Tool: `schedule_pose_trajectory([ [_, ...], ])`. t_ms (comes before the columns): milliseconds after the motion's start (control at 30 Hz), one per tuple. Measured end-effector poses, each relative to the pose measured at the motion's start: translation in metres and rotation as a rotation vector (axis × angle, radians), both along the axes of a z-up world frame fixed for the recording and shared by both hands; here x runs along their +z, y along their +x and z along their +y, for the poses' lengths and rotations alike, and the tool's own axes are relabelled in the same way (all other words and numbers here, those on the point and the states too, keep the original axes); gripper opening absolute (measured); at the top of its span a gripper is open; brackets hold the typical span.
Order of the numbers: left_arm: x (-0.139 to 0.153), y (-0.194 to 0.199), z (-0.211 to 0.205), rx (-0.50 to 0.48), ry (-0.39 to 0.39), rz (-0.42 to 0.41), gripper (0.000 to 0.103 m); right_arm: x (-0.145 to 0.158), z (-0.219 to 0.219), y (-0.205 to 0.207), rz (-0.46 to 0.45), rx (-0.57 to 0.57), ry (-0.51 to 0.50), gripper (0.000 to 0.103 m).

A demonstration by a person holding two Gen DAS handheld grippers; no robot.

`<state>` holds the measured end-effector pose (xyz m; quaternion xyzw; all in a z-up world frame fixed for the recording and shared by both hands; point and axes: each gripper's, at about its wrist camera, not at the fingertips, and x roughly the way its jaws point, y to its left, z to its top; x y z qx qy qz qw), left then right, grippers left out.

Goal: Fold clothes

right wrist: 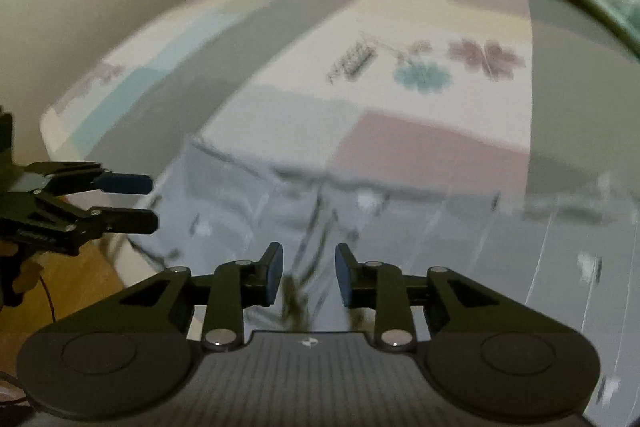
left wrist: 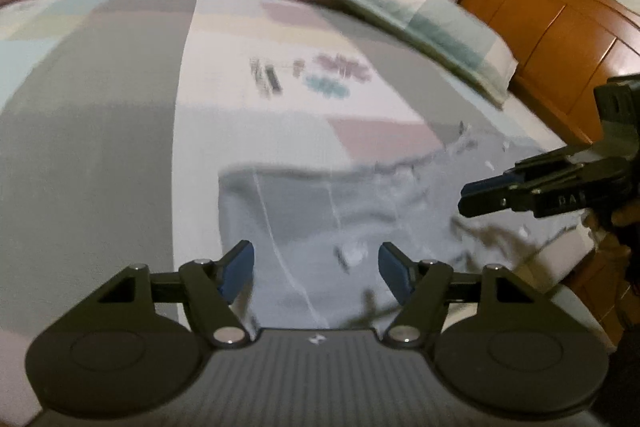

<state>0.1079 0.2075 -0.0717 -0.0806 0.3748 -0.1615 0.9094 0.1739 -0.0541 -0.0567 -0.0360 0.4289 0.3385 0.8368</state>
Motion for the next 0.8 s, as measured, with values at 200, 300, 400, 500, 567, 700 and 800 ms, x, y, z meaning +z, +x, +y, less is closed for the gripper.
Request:
schedule_pose_trajectory([
  [200, -0.018, 0.048, -0.012, -0.016, 0.002, 0.022, 0.069, -0.022, 0.028, 0.002, -0.006, 0.092, -0.041, 0.032],
  [300, -0.029, 0.057, -0.012, 0.008, 0.005, 0.033, 0.069, -0.035, 0.025, -0.003, 0.009, 0.08, -0.034, 0.033],
  [400, -0.026, 0.054, -0.008, 0.019, -0.016, 0.014, 0.069, -0.035, 0.017, -0.004, 0.03, 0.072, -0.017, 0.033],
  [500, -0.016, 0.044, -0.004, 0.015, -0.003, -0.006, 0.069, -0.034, 0.014, -0.007, 0.033, 0.073, -0.013, 0.033],
  [567, -0.013, 0.038, -0.005, -0.001, 0.011, -0.016, 0.07, -0.035, 0.014, -0.009, 0.027, 0.075, -0.012, 0.034],
  [700, -0.03, 0.041, -0.011, 0.003, 0.087, 0.029, 0.071, -0.036, 0.015, -0.008, 0.031, 0.054, 0.003, 0.035],
  [800, -0.026, 0.039, -0.006, 0.009, 0.07, 0.023, 0.071, -0.036, 0.016, -0.011, 0.022, 0.054, -0.006, 0.036],
])
